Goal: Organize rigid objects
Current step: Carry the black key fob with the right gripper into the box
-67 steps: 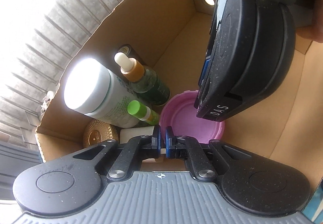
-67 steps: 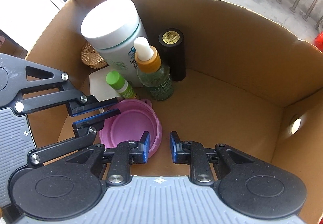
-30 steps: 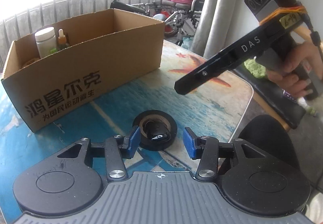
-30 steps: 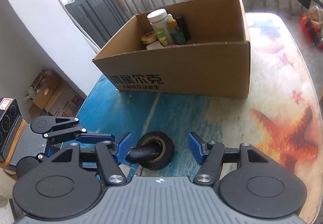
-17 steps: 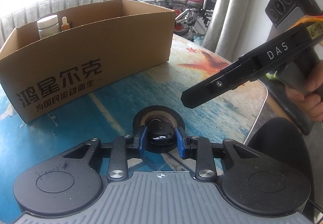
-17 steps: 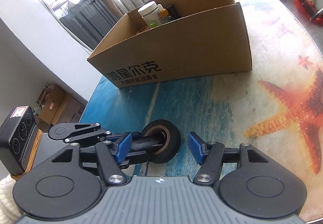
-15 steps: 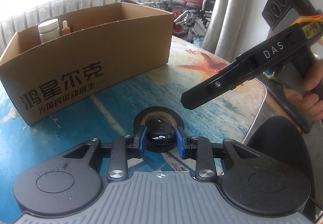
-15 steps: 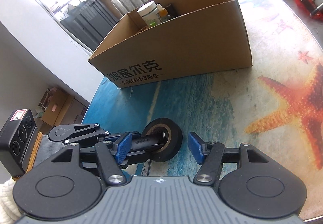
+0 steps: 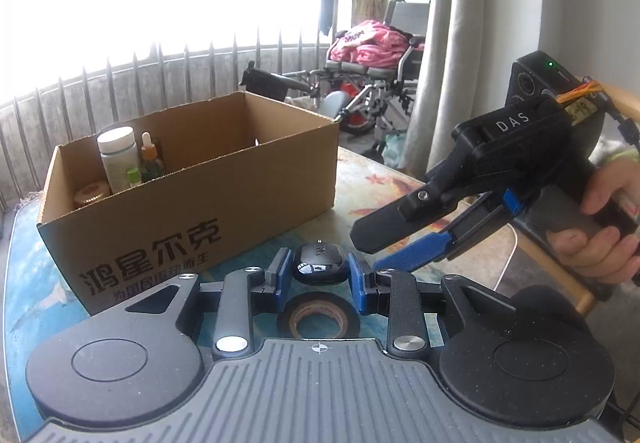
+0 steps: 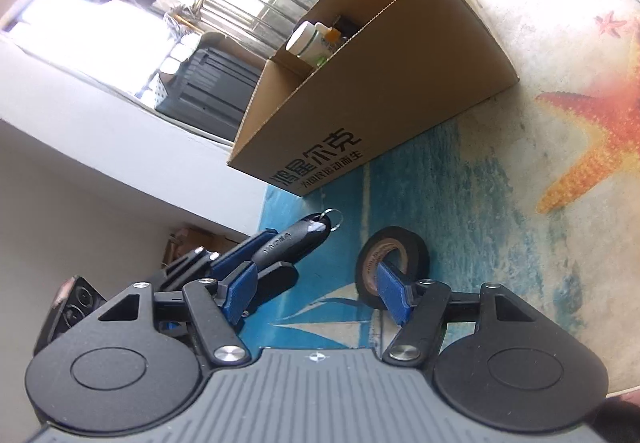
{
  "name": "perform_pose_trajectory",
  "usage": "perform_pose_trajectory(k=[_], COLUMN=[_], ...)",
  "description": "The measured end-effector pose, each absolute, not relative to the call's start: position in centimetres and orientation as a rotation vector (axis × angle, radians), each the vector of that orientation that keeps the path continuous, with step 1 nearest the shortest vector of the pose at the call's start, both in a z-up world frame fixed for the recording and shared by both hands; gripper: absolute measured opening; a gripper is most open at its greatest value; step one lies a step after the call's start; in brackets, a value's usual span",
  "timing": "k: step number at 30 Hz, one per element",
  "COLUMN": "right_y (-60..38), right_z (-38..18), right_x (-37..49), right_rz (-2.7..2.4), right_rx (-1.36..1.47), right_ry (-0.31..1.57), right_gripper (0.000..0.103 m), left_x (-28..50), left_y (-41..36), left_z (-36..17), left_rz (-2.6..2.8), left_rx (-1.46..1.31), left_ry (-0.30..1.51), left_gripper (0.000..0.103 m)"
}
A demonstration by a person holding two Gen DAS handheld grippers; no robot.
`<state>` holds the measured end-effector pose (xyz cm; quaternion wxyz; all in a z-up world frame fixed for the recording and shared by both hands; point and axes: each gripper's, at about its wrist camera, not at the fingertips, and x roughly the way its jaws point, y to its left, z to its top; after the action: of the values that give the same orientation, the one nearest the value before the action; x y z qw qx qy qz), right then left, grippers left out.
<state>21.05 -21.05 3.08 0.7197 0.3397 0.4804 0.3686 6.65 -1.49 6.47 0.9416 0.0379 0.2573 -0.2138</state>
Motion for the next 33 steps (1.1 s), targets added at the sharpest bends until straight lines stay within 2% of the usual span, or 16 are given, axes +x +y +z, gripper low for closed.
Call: perform_pose_trajectory(k=[5,9,13,17,26,33], right_y=[-21.2,-21.2,-21.5,-21.6,-20.9,-18.4], right_z=[1.4,1.7,2.1,2.5,5.1,9.1], right_x=[21.4,21.2,21.4,21.6,22.4,26.1], right_rz=[0.897,0.872,0.845,0.838,0.866,0.894], right_rx=[1.005,0.982,0.978,0.948,0.797,0.651], right_ry=[1.084,1.031,0.991,0.961,0.883,0.866], right_gripper=[0.067,0.049,0.043,0.026,0.02,0.019], left_x=[6.7,6.6,6.4,6.1,7.1,9.6], left_y=[-2.1,-2.3,-1.9,-1.8,-1.6,-0.1], left_z=[6.5,6.8,7.2,7.4,8.2,10.2], left_rz=[-0.471,-0.472,-0.488,-0.493,-0.511,-0.49], left_rx=[0.033,0.031,0.0,-0.004,0.037,0.088], left_ry=[0.515,0.487,0.48,0.47,0.47,0.444], left_gripper=[0.029,0.029,0.029,0.029,0.029,0.029])
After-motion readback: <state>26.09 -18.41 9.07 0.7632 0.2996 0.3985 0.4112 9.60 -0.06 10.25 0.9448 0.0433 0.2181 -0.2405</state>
